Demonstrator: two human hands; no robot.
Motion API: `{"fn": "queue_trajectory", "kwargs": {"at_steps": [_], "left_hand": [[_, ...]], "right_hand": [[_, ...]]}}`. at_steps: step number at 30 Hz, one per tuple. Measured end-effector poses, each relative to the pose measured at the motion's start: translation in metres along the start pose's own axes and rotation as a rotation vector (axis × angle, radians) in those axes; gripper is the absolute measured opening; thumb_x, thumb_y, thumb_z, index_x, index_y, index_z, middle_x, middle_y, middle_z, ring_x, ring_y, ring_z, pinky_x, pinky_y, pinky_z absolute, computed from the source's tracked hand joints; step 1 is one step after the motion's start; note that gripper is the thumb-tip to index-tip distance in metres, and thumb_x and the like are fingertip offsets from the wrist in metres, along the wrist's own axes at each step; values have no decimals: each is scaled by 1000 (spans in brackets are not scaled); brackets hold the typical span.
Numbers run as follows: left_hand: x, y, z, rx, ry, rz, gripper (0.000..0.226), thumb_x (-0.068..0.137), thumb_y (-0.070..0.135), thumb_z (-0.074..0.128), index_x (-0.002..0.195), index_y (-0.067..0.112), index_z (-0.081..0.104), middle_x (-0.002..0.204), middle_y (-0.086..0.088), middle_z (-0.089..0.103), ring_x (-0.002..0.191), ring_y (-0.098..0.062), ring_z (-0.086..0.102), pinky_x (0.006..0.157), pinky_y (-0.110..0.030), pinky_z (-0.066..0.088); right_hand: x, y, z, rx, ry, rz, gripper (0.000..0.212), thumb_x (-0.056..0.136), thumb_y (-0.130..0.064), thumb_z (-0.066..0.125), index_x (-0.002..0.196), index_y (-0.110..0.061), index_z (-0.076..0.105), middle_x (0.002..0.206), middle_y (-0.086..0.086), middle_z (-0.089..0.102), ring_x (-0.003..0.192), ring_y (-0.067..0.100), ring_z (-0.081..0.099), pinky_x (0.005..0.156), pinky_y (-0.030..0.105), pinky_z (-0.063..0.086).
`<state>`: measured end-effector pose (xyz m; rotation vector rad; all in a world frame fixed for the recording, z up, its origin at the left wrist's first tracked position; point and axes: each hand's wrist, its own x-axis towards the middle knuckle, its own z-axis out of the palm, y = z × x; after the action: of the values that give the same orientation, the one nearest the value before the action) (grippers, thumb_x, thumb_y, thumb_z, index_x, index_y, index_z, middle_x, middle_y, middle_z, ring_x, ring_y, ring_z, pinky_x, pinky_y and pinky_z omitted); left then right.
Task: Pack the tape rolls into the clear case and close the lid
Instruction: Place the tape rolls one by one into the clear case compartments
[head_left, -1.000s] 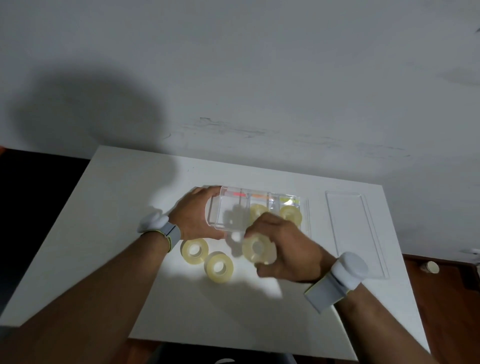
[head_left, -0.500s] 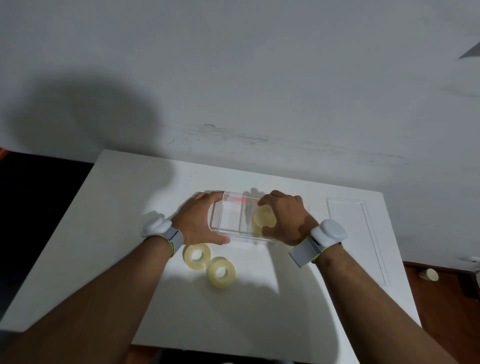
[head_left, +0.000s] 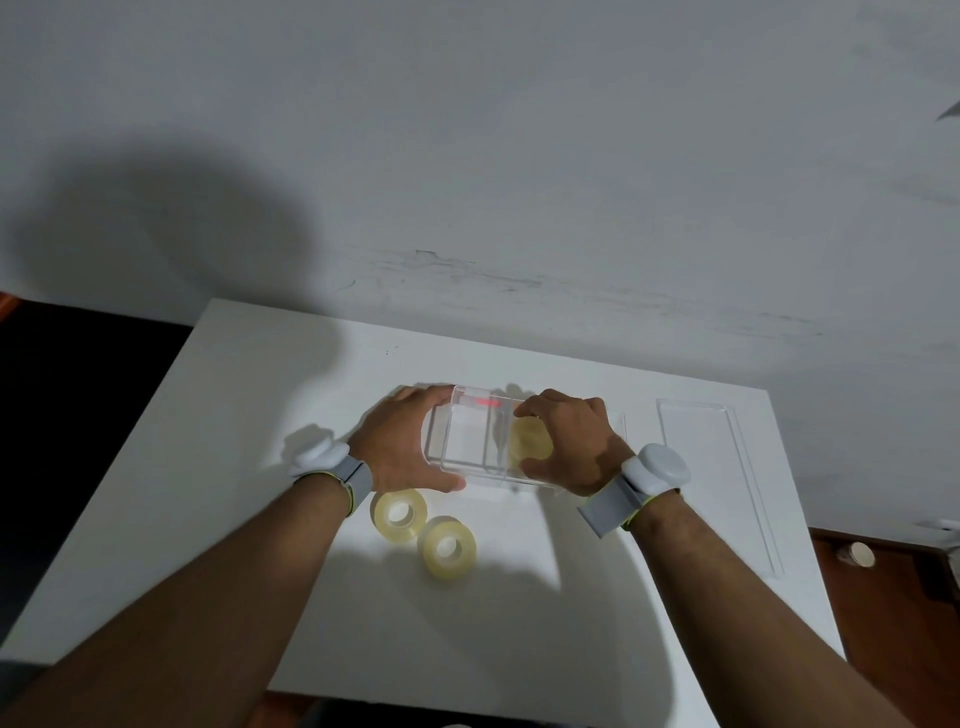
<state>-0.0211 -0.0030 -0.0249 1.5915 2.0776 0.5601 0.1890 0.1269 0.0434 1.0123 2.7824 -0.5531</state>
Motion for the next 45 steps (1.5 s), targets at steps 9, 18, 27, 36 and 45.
{"fn": "queue_trajectory", "kwargs": {"at_steps": [9, 18, 27, 36, 45], "left_hand": [[0, 0, 0, 3, -4, -6, 112, 39, 82, 76, 136, 50, 29, 130, 22, 49, 122, -10, 47, 102, -35, 45], [0, 0, 1, 6, -7, -6, 113, 40, 81, 76, 137, 47, 30, 133, 20, 50, 124, -11, 47, 104, -35, 45], [0, 1, -2, -9, -21, 10, 115, 42, 76, 78, 142, 40, 34, 135, 16, 50, 126, -13, 45, 106, -34, 42], [4, -13, -16, -161, -161, 56, 120, 53, 54, 93, 152, 33, 30, 141, 14, 47, 128, -4, 43, 107, -28, 40], [9, -25, -27, -44, -116, 154, 107, 47, 75, 82, 141, 43, 42, 121, 22, 49, 113, -3, 43, 102, -26, 35]], "right_hand": [[6, 7, 9, -70, -21, -23, 62, 67, -51, 71, 121, -27, 53, 113, -7, 63, 101, 20, 60, 95, 39, 32], [13, 12, 19, -150, 4, -28, 45, 64, -52, 67, 102, -33, 52, 93, -13, 64, 83, 16, 63, 82, 33, 28], [-2, 4, -17, -103, -45, -72, 76, 71, -52, 70, 136, -26, 41, 127, -7, 61, 115, 20, 58, 100, 41, 28], [-52, -40, -10, 197, 29, -290, 46, 82, -37, 71, 120, -15, 58, 111, 1, 63, 94, 16, 60, 83, 21, 45], [-74, -73, 55, 64, -161, -296, 81, 74, -49, 74, 139, -18, 37, 135, 4, 44, 113, 26, 46, 96, 38, 44]]}}
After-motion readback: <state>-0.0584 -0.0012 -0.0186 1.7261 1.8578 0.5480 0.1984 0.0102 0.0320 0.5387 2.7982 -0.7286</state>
